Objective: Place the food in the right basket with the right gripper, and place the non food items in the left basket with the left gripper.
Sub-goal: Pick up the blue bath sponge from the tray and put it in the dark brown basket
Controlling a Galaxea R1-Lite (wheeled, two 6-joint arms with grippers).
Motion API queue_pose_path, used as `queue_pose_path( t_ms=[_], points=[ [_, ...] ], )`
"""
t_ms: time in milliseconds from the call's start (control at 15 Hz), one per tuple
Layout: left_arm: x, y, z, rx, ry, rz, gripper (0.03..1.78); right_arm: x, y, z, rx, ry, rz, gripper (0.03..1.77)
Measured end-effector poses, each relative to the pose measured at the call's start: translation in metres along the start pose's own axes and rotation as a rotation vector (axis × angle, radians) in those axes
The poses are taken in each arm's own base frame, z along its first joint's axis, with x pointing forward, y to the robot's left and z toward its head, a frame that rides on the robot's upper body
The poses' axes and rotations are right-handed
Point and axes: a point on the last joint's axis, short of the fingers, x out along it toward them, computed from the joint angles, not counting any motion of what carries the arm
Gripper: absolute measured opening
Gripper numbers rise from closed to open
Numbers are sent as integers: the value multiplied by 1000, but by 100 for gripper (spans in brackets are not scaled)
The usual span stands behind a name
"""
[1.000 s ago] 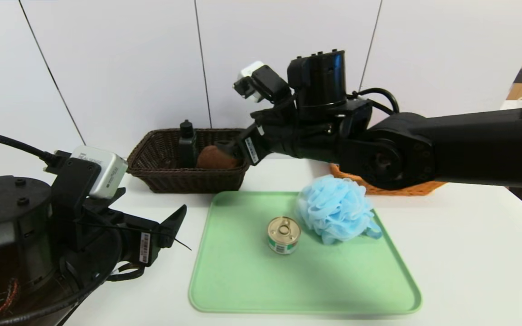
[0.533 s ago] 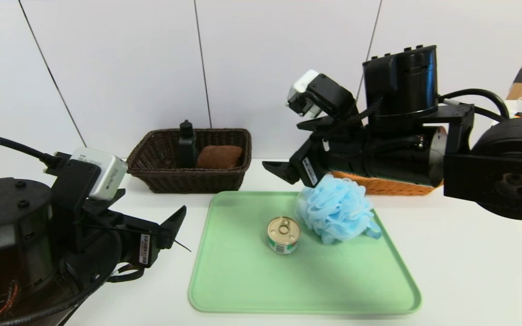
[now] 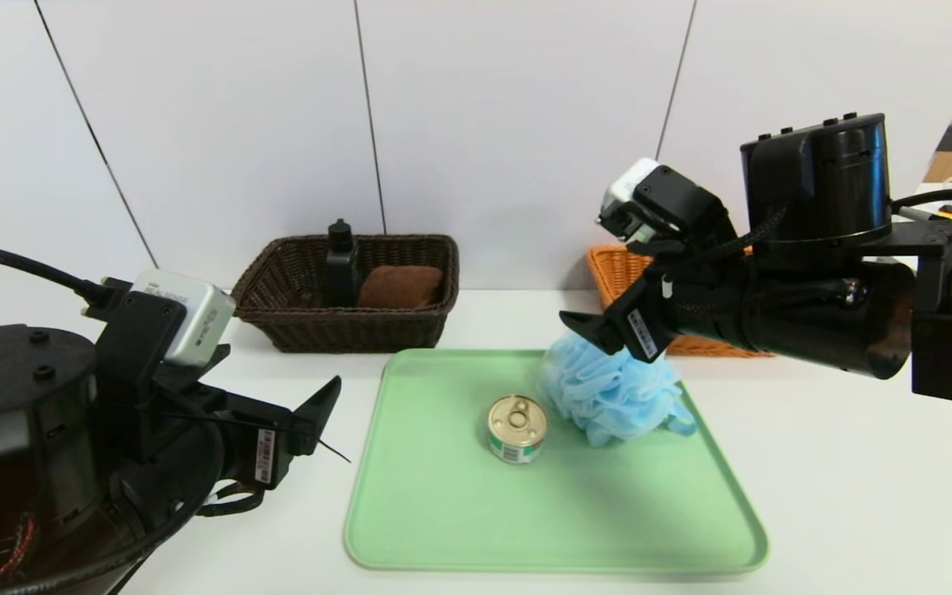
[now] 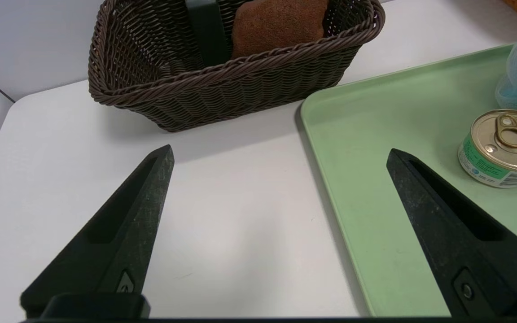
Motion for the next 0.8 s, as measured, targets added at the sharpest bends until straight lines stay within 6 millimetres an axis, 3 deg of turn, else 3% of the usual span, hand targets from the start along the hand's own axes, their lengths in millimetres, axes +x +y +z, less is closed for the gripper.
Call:
queue_pose_path(
  t_ms=[800],
  points=[
    [-2,2,-2,1,0,4,169,-30,2,-29,71,108,0,169]
  ],
)
